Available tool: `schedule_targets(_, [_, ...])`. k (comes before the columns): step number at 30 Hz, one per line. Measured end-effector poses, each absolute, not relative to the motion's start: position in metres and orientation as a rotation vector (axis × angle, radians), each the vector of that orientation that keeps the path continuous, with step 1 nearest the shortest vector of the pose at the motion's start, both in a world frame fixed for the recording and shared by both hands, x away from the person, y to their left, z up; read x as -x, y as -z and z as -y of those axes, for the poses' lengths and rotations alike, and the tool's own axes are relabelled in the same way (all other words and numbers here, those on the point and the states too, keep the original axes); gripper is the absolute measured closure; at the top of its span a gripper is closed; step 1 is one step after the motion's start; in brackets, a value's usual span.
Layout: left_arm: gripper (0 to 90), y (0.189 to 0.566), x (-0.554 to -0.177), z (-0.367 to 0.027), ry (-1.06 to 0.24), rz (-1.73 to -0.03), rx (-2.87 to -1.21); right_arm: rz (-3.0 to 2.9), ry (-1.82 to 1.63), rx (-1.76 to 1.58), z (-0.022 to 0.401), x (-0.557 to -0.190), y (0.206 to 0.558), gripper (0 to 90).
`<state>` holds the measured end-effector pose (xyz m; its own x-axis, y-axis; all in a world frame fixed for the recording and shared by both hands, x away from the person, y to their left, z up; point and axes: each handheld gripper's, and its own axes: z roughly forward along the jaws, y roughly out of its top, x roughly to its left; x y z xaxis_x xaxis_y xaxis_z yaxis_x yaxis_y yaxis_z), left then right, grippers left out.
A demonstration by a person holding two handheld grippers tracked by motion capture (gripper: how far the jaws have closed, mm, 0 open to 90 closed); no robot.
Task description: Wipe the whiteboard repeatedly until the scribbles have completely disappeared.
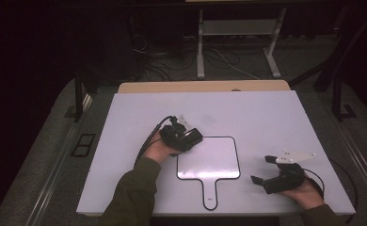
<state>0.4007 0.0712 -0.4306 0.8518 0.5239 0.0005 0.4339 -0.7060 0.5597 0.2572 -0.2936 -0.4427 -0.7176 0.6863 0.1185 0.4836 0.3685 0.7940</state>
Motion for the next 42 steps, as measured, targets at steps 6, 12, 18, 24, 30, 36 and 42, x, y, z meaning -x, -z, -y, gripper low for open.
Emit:
schedule_targets(6, [39.0, 0.431, -0.416, -0.075, -0.241, -0.763, -2.448, -2.395, -1.274, -1.047, 0.294, -0.257, 0.442, 1.9])
schedule_targets(12, [39.0, 0.431, -0.418, -0.075, -0.244, -0.775, -2.450, -2.394, -1.275, -1.048, 0.295, -0.257, 0.443, 1.9])
schedule_targets(18, [39.1, 0.430, -0.405, -0.070, -0.236, -0.718, -2.470, -2.396, -1.274, -1.046, 0.294, -0.257, 0.442, 1.9])
schedule_targets(24, [38.8, 0.431, -0.406, -0.072, -0.178, -0.735, -2.427, -2.396, -1.273, -1.046, 0.294, -0.257, 0.442, 1.9])
schedule_targets(30, [38.5, 0.426, -0.406, -0.075, -0.168, -0.735, -2.390, -2.394, -1.275, -1.050, 0.295, -0.257, 0.442, 1.9])
schedule_targets(36, [38.5, 0.428, -0.405, -0.075, -0.167, -0.730, -2.404, -2.394, -1.276, -1.047, 0.295, -0.257, 0.442, 1.9])
schedule_targets(42, [38.4, 0.430, -0.403, -0.077, -0.179, -0.732, -2.414, -2.395, -1.275, -1.048, 0.295, -0.257, 0.442, 1.9])
